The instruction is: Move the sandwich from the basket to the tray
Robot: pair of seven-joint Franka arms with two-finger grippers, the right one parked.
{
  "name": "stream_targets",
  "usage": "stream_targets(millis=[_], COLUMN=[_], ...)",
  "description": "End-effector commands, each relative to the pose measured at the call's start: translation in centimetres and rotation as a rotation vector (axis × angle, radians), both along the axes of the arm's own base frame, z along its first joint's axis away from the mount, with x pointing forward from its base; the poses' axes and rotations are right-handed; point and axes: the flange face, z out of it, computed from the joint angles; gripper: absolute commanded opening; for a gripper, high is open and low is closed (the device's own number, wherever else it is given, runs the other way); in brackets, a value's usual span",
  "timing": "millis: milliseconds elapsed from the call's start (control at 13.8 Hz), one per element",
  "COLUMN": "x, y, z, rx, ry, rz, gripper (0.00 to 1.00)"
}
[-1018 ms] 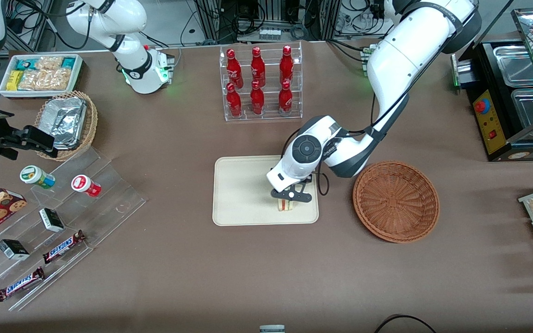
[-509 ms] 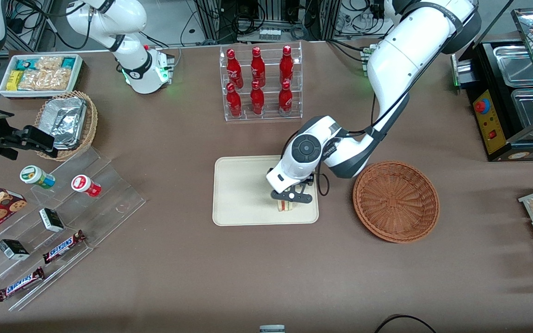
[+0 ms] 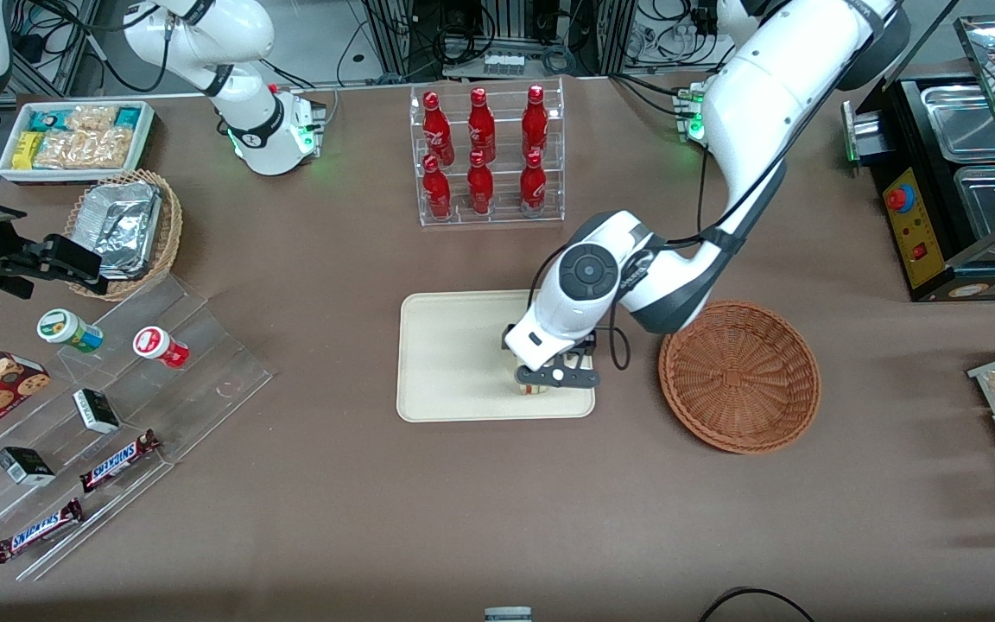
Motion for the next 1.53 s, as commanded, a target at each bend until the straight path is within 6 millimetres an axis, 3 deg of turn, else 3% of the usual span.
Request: stream_targets(millis=[0, 145, 291, 655, 727, 1091, 1309, 1455], x=[0.8, 2.9, 3.5, 6.0, 6.6, 7.2, 7.5, 7.1], y=[0.9, 3.8, 5.1, 10.9, 13.0, 17.3, 21.9, 23.5], z=[3.0, 4.1, 6.7, 10.5, 11.5, 14.8, 16.9, 18.0], rx=[0.055, 0.053, 0.053, 0.062, 0.073, 0.117, 0.145, 0.162], ry=[0.018, 0.015, -0.02, -0.057, -0.061, -0.078, -0.052, -0.029], rz=[0.027, 0.062, 0.081, 0.142, 0.15, 0.154, 0.204, 0.201], gripper=[1.0, 1.0, 1.0, 1.0, 1.0, 1.0, 1.0, 1.0])
